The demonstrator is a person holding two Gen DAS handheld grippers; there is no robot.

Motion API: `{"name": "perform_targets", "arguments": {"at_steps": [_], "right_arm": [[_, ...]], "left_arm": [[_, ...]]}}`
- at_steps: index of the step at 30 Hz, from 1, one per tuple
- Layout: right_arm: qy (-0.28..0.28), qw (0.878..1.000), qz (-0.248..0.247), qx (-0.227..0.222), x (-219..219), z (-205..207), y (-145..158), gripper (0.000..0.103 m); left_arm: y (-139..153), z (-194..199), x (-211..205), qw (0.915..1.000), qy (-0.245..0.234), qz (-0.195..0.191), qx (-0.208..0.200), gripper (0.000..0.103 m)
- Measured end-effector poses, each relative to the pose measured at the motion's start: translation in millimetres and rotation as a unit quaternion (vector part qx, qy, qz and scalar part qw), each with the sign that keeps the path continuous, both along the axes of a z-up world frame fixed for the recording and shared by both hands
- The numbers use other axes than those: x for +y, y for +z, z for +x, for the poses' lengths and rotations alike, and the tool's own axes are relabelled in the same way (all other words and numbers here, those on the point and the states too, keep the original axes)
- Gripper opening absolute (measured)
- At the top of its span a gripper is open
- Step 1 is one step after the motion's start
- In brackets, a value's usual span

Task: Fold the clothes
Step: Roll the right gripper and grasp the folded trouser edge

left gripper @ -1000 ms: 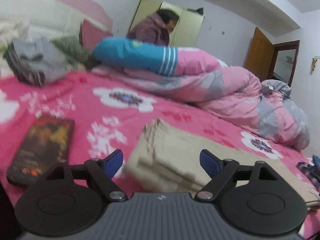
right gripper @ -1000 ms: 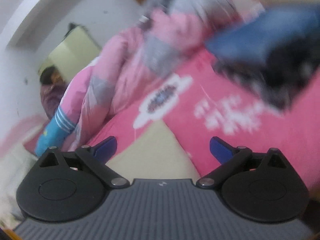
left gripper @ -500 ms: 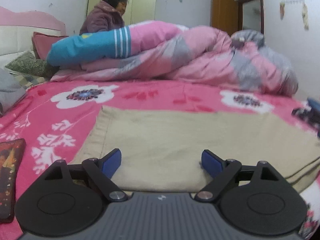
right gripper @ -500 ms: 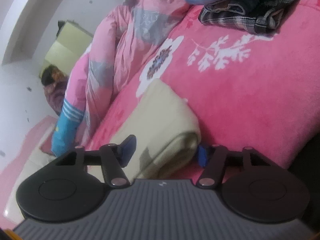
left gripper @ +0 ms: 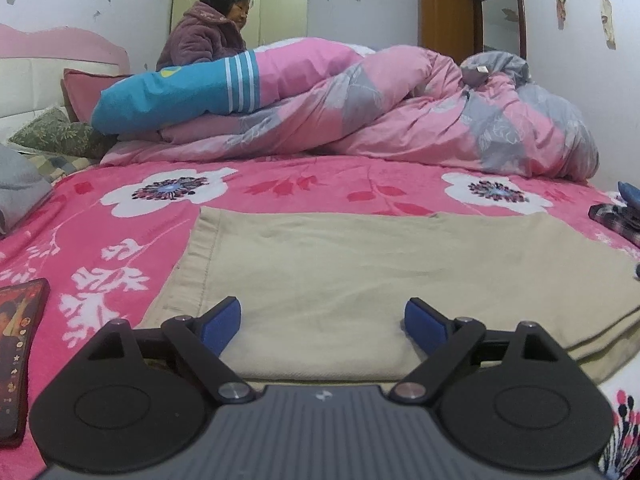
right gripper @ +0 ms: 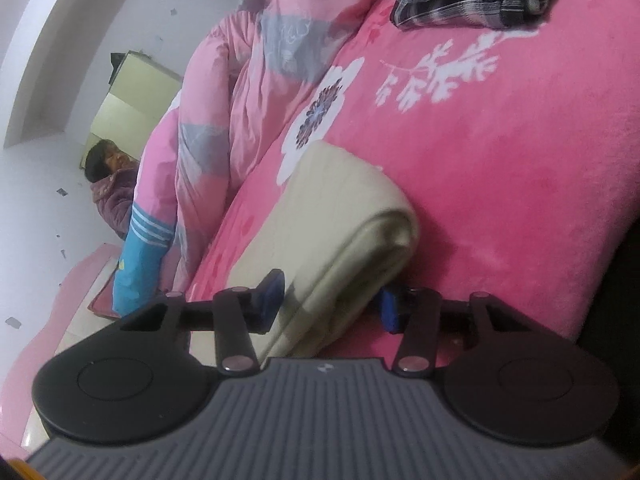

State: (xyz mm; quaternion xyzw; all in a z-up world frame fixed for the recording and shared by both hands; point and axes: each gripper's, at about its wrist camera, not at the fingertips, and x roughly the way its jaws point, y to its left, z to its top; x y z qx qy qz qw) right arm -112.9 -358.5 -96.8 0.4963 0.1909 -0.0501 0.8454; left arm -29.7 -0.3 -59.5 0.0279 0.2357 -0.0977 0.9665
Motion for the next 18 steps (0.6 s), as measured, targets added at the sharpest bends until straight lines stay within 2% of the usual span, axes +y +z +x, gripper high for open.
{"name": "perform_targets", "arguments": {"at_steps": [6, 13, 15, 18], "right_arm": [[-0.012, 0.999, 0.036, -0.019, -11.5, 26.1, -4.0, 0.048], [0.039, 0.999, -0.025, 0.004, 12.6, 20.7, 8.2, 0.048], [0.028, 0.999, -0.016, 0.004, 6.0, 26.8, 8.1, 0.046], [0.002, 1.000, 0.004, 0.000, -4.4, 38.5, 3.6, 0.037]], "left_arm": [[8.7, 15.3, -2.9, 0.9987, -0.010, 0.013, 0.049, 0.094], [10.3, 26.0, -9.2, 0.9961, -0.014, 0.025, 0.084, 0.099], [11.6, 27.8, -9.7, 0.9954, -0.015, 0.026, 0.090, 0.099], [12.5, 28.3, -10.0, 0.9950, -0.016, 0.027, 0.095, 0.099]]}}
